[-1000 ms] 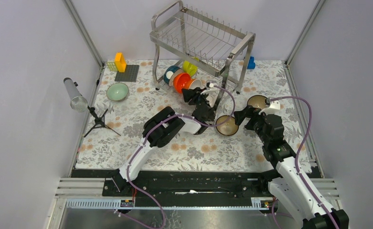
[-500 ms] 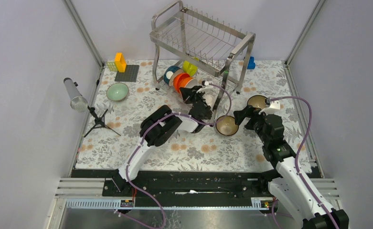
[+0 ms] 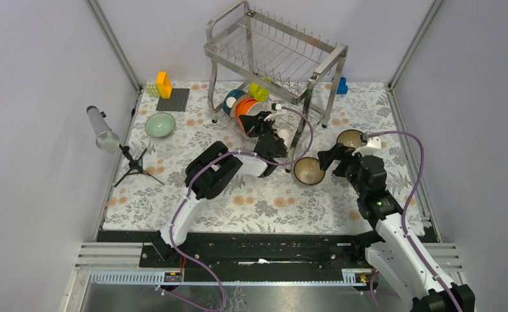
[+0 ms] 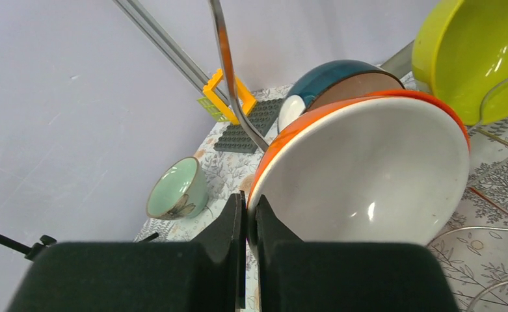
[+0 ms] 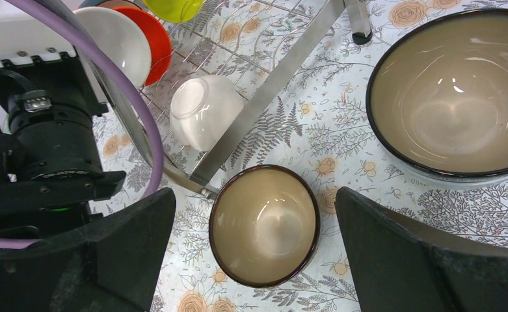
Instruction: Unload the bowls from the dish rack
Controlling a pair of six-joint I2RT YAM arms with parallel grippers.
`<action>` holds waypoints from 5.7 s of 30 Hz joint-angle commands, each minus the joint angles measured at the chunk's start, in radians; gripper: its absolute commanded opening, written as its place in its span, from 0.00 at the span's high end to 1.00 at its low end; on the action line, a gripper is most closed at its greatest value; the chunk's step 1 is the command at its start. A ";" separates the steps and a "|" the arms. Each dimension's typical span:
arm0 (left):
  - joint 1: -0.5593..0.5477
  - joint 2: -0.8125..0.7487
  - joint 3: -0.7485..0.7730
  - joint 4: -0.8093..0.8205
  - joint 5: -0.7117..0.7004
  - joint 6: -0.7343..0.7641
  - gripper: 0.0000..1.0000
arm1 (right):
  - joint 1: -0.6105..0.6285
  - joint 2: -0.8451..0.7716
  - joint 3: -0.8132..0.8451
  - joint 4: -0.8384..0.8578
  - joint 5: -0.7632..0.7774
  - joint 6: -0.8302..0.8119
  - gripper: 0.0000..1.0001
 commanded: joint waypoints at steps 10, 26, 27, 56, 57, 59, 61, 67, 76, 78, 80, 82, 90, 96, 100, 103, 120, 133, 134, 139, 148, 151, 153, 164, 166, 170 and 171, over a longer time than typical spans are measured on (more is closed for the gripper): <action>0.003 -0.226 -0.065 0.076 -0.049 -0.014 1.00 | 0.002 0.011 0.001 0.049 -0.004 0.000 0.00; -0.058 -0.355 -0.296 0.117 -0.166 -0.078 1.00 | 0.002 0.013 -0.002 0.052 -0.011 -0.001 0.00; -0.059 -0.362 -0.315 0.118 -0.179 -0.101 1.00 | 0.001 0.013 -0.003 0.052 -0.011 -0.001 0.00; -0.137 -0.993 -0.868 -0.465 -0.020 -1.232 1.00 | 0.001 0.022 -0.003 0.055 -0.013 -0.001 0.00; -0.108 -1.047 -0.833 -0.749 0.105 -1.492 1.00 | 0.002 0.022 -0.004 0.055 -0.013 0.000 0.00; 0.080 -1.120 -0.831 -1.103 0.462 -1.844 1.00 | 0.002 0.023 -0.004 0.056 -0.013 -0.001 0.00; 0.238 -1.127 -0.885 -1.116 0.686 -1.978 1.00 | 0.001 0.025 -0.003 0.057 -0.014 0.000 0.00; 0.378 -0.983 -0.792 -1.342 0.811 -2.080 1.00 | 0.002 0.030 -0.006 0.062 -0.037 0.001 0.00; 0.502 -0.818 -0.606 -1.574 0.942 -2.179 1.00 | 0.001 0.035 -0.003 0.064 -0.039 0.000 0.00; 0.529 -0.808 -0.590 -1.585 0.969 -2.199 1.00 | 0.002 0.038 -0.003 0.065 -0.039 0.000 0.00; 0.565 -0.806 -0.586 -1.591 0.999 -2.231 1.00 | 0.002 0.038 -0.004 0.066 -0.038 0.001 0.00; 0.606 -0.808 -0.584 -1.587 1.035 -2.259 1.00 | 0.002 0.040 -0.005 0.066 -0.038 0.000 0.00; 0.738 -0.800 -0.560 -1.520 1.138 -2.342 1.00 | 0.002 0.042 -0.004 0.067 -0.040 0.000 0.00; 0.792 -0.747 -0.521 -1.479 1.176 -2.386 0.99 | 0.002 0.047 -0.005 0.067 -0.038 0.000 0.00; 0.812 -0.683 -0.449 -1.505 1.197 -2.388 0.99 | 0.002 0.046 -0.005 0.069 -0.037 -0.001 0.00; 0.821 -0.643 -0.401 -1.518 1.206 -2.398 0.99 | 0.002 0.048 -0.005 0.069 -0.035 0.000 0.01; 0.835 -0.516 -0.228 -1.558 1.188 -2.395 0.82 | 0.002 0.055 -0.004 0.074 -0.030 -0.004 0.00; 0.867 -0.451 -0.146 -1.568 1.177 -2.389 0.74 | 0.002 0.051 -0.005 0.075 -0.030 -0.004 0.00; 0.867 -0.448 -0.146 -1.566 1.186 -2.387 0.71 | 0.002 0.053 -0.005 0.075 -0.030 -0.004 0.00; 0.868 -0.452 -0.170 -1.548 1.227 -2.388 0.66 | 0.002 0.053 -0.006 0.074 -0.030 -0.004 0.00; 0.866 -0.524 -0.233 -1.523 1.263 -2.420 0.64 | 0.002 0.053 -0.005 0.075 -0.031 -0.004 0.00; 0.865 -0.564 -0.282 -1.488 1.281 -2.441 0.63 | 0.002 0.051 -0.006 0.074 -0.034 -0.004 0.00; 0.864 -0.591 -0.314 -1.480 1.298 -2.451 0.63 | 0.002 0.052 -0.004 0.075 -0.035 -0.003 0.00; 0.801 -0.741 -0.506 -1.410 1.340 -2.462 0.61 | 0.002 0.047 -0.005 0.073 -0.041 -0.004 0.00; 0.778 -0.759 -0.533 -1.401 1.365 -2.452 0.61 | 0.002 0.047 -0.007 0.075 -0.040 -0.004 0.00; 0.716 -0.784 -0.555 -1.392 1.385 -2.402 0.61 | 0.002 0.048 -0.007 0.074 -0.041 -0.004 0.00; 0.695 -0.790 -0.562 -1.394 1.386 -2.395 0.61 | 0.001 0.049 -0.006 0.075 -0.041 -0.003 0.00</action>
